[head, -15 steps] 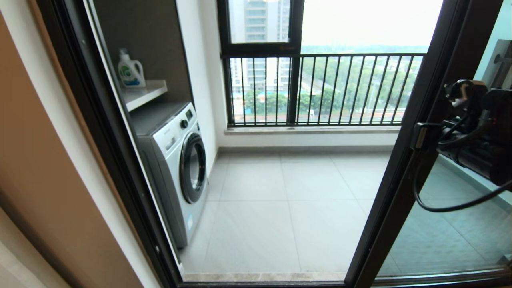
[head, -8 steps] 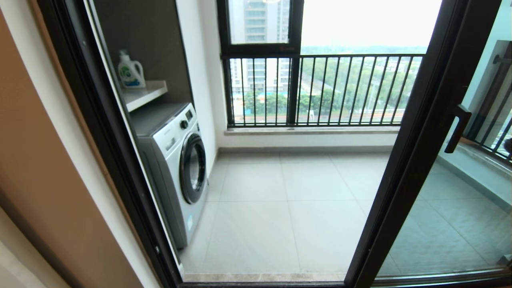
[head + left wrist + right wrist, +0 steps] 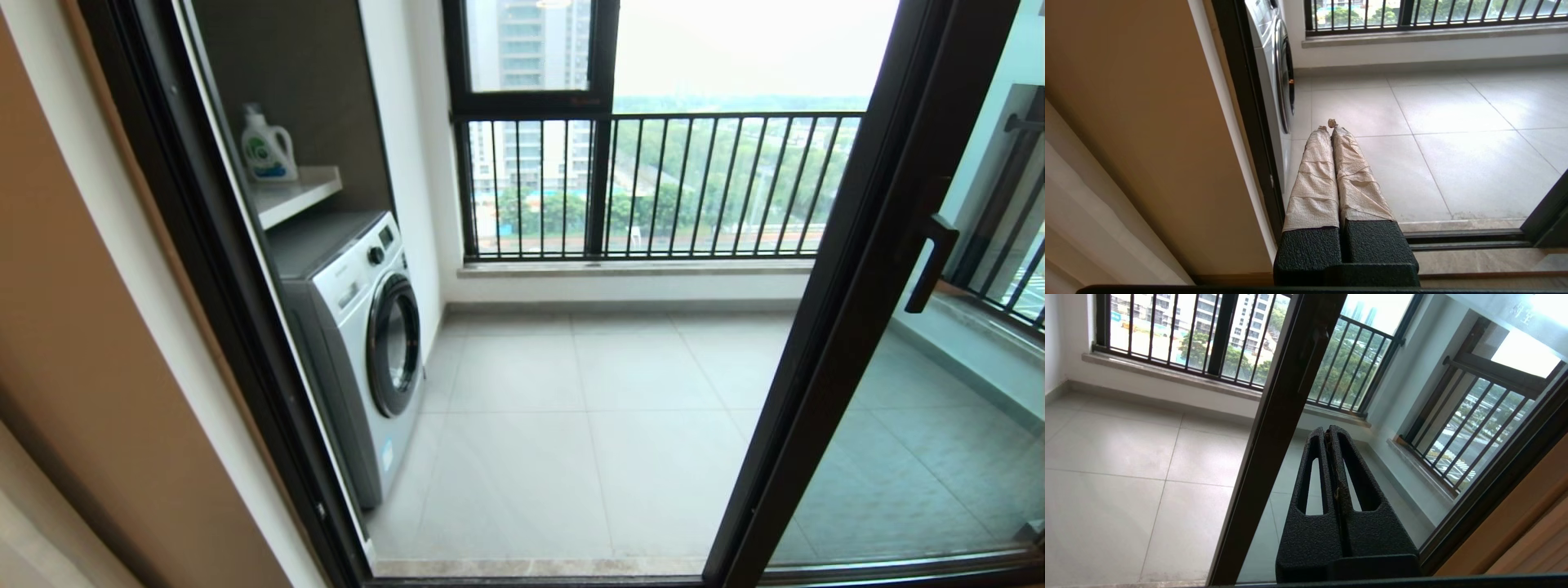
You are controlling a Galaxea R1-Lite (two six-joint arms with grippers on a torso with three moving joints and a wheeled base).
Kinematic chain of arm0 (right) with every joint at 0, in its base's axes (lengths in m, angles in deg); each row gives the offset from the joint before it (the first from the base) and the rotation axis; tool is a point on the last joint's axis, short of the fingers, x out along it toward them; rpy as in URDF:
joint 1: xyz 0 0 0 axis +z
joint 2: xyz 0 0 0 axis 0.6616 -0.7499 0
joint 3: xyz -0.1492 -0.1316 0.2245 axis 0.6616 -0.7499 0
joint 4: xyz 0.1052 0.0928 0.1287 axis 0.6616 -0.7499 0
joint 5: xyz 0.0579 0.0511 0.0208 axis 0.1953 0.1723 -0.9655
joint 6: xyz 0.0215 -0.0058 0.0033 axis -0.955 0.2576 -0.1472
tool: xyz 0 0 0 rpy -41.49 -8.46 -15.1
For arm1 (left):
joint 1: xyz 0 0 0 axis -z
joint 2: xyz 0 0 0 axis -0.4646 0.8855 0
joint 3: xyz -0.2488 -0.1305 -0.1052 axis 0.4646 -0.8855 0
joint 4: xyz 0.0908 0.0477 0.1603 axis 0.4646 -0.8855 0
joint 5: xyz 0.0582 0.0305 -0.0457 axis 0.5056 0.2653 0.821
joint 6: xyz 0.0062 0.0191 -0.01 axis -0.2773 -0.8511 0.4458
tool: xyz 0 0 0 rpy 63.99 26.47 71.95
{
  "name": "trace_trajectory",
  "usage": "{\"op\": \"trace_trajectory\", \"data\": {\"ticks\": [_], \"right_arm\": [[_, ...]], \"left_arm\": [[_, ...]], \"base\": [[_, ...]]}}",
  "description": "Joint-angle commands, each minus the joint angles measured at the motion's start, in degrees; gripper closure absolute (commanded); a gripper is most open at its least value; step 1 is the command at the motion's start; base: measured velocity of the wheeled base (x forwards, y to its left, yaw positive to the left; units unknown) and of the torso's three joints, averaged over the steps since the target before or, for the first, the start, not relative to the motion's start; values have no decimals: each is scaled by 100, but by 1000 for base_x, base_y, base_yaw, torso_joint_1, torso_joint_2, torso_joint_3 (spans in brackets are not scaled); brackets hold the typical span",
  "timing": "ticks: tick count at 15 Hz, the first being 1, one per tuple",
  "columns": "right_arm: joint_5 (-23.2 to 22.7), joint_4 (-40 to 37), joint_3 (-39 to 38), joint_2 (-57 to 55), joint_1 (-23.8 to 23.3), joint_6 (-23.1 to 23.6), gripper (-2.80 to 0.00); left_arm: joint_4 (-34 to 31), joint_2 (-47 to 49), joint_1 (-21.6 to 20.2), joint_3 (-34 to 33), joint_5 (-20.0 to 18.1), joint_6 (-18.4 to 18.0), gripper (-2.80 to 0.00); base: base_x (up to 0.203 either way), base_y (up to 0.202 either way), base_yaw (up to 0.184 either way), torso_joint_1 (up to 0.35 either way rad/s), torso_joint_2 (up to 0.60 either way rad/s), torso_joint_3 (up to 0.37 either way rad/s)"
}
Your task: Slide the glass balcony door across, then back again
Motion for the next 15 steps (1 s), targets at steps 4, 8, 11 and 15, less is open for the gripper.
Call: {"op": "trace_trajectory", "data": {"ticks": [4,8,11,15], "right_arm": [[-774,440,-2311,1165,-72,-60,0],[-1422,219,-2276,1197,-66,-1670,0],[-1320,213,-2278,1198,-66,-2023,0],[-1320,222,-2287,1198,-66,-2041,0]], "left_arm": [[0,9,-1,0,6,-3,0],[0,9,-1,0,6,-3,0],[0,9,-1,0,-3,-3,0],[0,9,-1,0,6,-3,0]], "base": [[0,0,0,0,0,0],[0,0,0,0,0,0],[0,0,0,0,0,0],[0,0,0,0,0,0]]}}
